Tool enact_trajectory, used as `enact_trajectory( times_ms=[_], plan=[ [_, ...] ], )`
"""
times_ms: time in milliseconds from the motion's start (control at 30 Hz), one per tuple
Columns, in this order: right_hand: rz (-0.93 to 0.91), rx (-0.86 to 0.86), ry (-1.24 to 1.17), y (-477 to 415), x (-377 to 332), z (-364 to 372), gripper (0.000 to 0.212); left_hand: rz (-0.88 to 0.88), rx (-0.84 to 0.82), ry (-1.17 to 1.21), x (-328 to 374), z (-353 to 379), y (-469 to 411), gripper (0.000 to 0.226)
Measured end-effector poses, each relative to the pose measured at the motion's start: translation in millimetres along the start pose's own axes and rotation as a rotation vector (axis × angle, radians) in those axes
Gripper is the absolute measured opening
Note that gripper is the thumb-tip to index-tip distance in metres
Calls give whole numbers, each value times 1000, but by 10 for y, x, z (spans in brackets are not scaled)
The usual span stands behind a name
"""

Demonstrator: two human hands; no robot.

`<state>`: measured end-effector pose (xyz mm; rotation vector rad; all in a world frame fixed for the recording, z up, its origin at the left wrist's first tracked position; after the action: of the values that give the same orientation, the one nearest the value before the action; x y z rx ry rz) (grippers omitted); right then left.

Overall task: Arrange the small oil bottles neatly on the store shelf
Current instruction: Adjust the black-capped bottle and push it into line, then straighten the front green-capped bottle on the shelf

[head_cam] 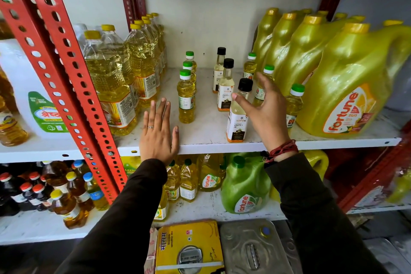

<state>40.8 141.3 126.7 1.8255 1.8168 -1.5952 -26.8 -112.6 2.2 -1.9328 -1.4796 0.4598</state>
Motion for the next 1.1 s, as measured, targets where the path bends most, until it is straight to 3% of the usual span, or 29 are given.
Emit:
enact_trajectory(
  times_ms=[133,233,300,467,533,667,833,967,1100],
  plan=[
    [-282,144,-45,33,-364,62,66,1,-13,2,3,-10,-3,70],
    [-389,51,-90,14,-582,338,57,-2,-23,2,5,-23,-1,70],
    [-328,-63,-90,-43,-620,591,55,0,-31,2,14,-34,-4,70],
    [29,-380,-111,-298,-458,1176,65,4,-45,5,23,-62,-14,70],
    [89,-443,-157,-382,-400,1313,58,6,-46,-4,23,-66,-20,70],
    [89,-392,-182,-449,-314,1409,40,5,-44,-7,23,-59,-19,70],
    [113,-281,-175,-437,-284,1398,50,4,-47,-5,29,-73,-17,70],
    [64,-202,3,-425,-306,1391,58,1,-62,-3,29,-75,-12,70],
    [21,-206,-24,-417,-282,1437,62,1,-73,2,28,-73,-12,70]
  ],
)
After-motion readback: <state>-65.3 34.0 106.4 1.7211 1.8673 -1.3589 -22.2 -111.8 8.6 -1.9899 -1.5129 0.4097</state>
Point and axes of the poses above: each hand's wrist, its own y-axis away from the middle knuckle, its own z-axis out of the palm, x = y × z, the point moved 3 cm from there along -y, towards the middle knuckle, and after that the axes turned 4 degrees about -x, right-handed, at the moved point
